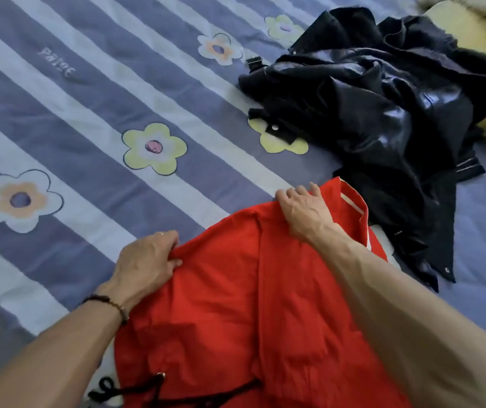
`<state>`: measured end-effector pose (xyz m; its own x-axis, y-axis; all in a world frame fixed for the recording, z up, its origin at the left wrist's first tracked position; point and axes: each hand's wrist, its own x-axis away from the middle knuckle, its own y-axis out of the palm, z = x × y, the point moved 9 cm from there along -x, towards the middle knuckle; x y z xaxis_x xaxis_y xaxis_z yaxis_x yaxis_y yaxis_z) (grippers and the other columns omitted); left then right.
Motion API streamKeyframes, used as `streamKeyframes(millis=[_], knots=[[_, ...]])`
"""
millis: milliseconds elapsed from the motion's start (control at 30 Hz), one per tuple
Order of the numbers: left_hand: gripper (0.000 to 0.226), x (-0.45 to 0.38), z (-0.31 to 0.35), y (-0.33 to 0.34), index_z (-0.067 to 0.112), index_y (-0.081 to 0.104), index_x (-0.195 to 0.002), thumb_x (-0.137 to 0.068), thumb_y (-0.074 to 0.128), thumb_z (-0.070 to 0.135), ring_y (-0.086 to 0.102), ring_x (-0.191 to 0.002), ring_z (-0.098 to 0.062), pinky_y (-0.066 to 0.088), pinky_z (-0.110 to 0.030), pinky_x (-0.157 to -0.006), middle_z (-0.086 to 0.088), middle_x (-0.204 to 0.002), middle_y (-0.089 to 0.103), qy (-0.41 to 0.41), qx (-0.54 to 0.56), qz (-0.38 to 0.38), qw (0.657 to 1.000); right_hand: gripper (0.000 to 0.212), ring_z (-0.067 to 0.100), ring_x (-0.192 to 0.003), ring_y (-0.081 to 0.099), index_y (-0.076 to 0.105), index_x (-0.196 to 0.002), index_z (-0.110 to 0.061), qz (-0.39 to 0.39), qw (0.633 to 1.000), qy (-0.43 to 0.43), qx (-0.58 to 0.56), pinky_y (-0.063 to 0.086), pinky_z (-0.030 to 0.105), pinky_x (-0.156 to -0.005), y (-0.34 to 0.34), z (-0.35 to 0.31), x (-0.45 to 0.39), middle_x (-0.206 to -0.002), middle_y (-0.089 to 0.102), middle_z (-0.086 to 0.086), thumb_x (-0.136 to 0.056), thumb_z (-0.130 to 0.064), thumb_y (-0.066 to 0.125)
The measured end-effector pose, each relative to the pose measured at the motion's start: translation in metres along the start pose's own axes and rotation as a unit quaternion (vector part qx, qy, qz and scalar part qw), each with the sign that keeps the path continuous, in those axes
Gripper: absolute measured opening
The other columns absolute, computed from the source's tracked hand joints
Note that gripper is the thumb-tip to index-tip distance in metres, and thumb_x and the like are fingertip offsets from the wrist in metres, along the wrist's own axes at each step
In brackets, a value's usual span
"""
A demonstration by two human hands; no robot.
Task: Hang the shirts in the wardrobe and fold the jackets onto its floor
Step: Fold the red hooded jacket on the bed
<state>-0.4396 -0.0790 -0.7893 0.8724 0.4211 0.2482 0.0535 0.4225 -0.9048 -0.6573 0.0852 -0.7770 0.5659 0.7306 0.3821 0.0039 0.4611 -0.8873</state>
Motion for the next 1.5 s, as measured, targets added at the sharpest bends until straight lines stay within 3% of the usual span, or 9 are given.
streamKeyframes(millis=[267, 533, 633, 767, 900, 1000, 1167, 1267, 1500], knots=[[0.015, 0.065, 0.038, -0.032, 0.02, 0.043, -0.066, -0.062, 0.056, 0.014, 0.055, -0.048, -0.032, 0.033, -0.028, -0.042, -0.001, -0.055, 0.049, 0.062, 0.035, 0.155, 0.985, 0.018, 0.029, -0.052, 0.062, 0.059, -0.07, -0.01, 0.145, 0.989, 0.006, 0.01, 0.039, 0.044, -0.082, -0.024, 0.008, 0.076, -0.054, 0.059, 0.009, -0.059, 0.004, 0.059], [0.047, 0.137, 0.074, 0.008, 0.024, 0.035, -0.068, -0.038, 0.064, 0.0, 0.05, -0.043, -0.029, 0.032, -0.028, -0.035, 0.002, -0.053, 0.044, 0.111, 0.012, 0.073, 0.991, 0.012, 0.029, -0.053, 0.056, 0.055, -0.072, -0.015, 0.157, 0.987, 0.027, 0.009, 0.041, 0.042, -0.065, 0.008, 0.018, 0.175, -0.06, 0.055, 0.005, -0.063, -0.007, 0.054], [0.053, 0.146, 0.082, 0.031, 0.025, 0.036, -0.07, -0.038, 0.073, 0.005, 0.054, -0.047, -0.026, 0.041, -0.03, -0.037, 0.005, -0.055, 0.045, 0.108, -0.002, 0.006, 0.994, 0.04, 0.031, -0.068, 0.061, 0.061, -0.093, -0.014, 0.025, 0.99, 0.136, -0.005, 0.04, 0.041, -0.067, 0.041, 0.036, 0.189, -0.087, 0.06, 0.009, -0.055, -0.012, 0.071], [0.047, 0.14, 0.079, 0.042, 0.03, 0.043, -0.085, -0.073, 0.043, 0.076, 0.059, -0.081, -0.015, 0.042, -0.033, -0.068, 0.01, -0.078, 0.052, 0.015, -0.013, -0.07, 0.997, 0.055, 0.031, -0.113, 0.053, 0.043, -0.13, -0.019, -0.109, 0.963, 0.195, -0.148, 0.043, 0.043, -0.086, 0.074, 0.045, 0.199, -0.124, 0.048, 0.006, -0.077, -0.023, 0.055], [0.053, 0.116, 0.107, 0.025, 0.023, 0.064, -0.103, -0.076, 0.041, 0.064, 0.061, -0.092, -0.024, 0.053, -0.037, -0.075, 0.0, -0.099, 0.061, 0.046, -0.014, 0.078, 0.996, 0.046, 0.028, -0.109, 0.054, 0.053, -0.125, -0.025, -0.053, 0.982, 0.13, -0.125, 0.041, 0.041, -0.085, 0.068, 0.035, 0.192, -0.116, 0.056, 0.003, -0.079, -0.026, 0.049], [0.07, 0.094, 0.131, 0.052, 0.024, 0.054, -0.136, -0.079, 0.042, 0.064, 0.049, -0.129, -0.032, 0.038, -0.052, -0.104, -0.008, -0.135, 0.055, 0.081, -0.056, 0.038, 0.994, 0.041, 0.029, -0.102, 0.058, 0.068, -0.104, -0.022, 0.064, 0.985, 0.078, -0.137, 0.044, 0.041, -0.079, 0.053, 0.027, 0.184, -0.103, 0.063, 0.002, -0.076, -0.035, 0.04], [0.085, 0.081, 0.127, 0.111, 0.027, 0.028, -0.154, -0.086, 0.028, 0.078, 0.014, -0.149, -0.028, 0.011, -0.057, -0.112, -0.006, -0.159, 0.03, 0.109, -0.119, -0.024, 0.987, 0.071, 0.027, -0.148, 0.023, 0.036, -0.15, -0.025, 0.052, 0.987, -0.009, -0.152, 0.023, 0.045, -0.118, 0.066, 0.011, 0.149, -0.16, 0.027, 0.007, -0.087, -0.055, 0.024], [0.086, 0.082, 0.122, 0.12, 0.027, 0.02, -0.156, -0.088, 0.022, 0.079, 0.009, -0.152, -0.026, 0.01, -0.055, -0.115, -0.003, -0.163, 0.018, 0.114, -0.107, 0.005, 0.988, 0.08, 0.023, -0.152, -0.009, -0.001, -0.156, -0.03, -0.034, 0.978, 0.094, -0.182, -0.004, 0.044, -0.122, 0.116, 0.054, 0.134, -0.164, -0.009, 0.001, -0.088, -0.071, 0.008], [0.082, 0.087, 0.125, 0.103, 0.028, 0.025, -0.155, -0.089, 0.021, 0.077, 0.007, -0.151, -0.027, 0.002, -0.056, -0.116, -0.004, -0.161, 0.025, 0.095, -0.12, 0.018, 0.988, 0.08, 0.038, -0.15, -0.002, 0.013, -0.156, -0.014, 0.008, 0.947, 0.274, -0.166, -0.001, 0.057, -0.119, 0.109, 0.086, 0.142, -0.163, 0.005, 0.018, -0.095, -0.064, 0.017]])
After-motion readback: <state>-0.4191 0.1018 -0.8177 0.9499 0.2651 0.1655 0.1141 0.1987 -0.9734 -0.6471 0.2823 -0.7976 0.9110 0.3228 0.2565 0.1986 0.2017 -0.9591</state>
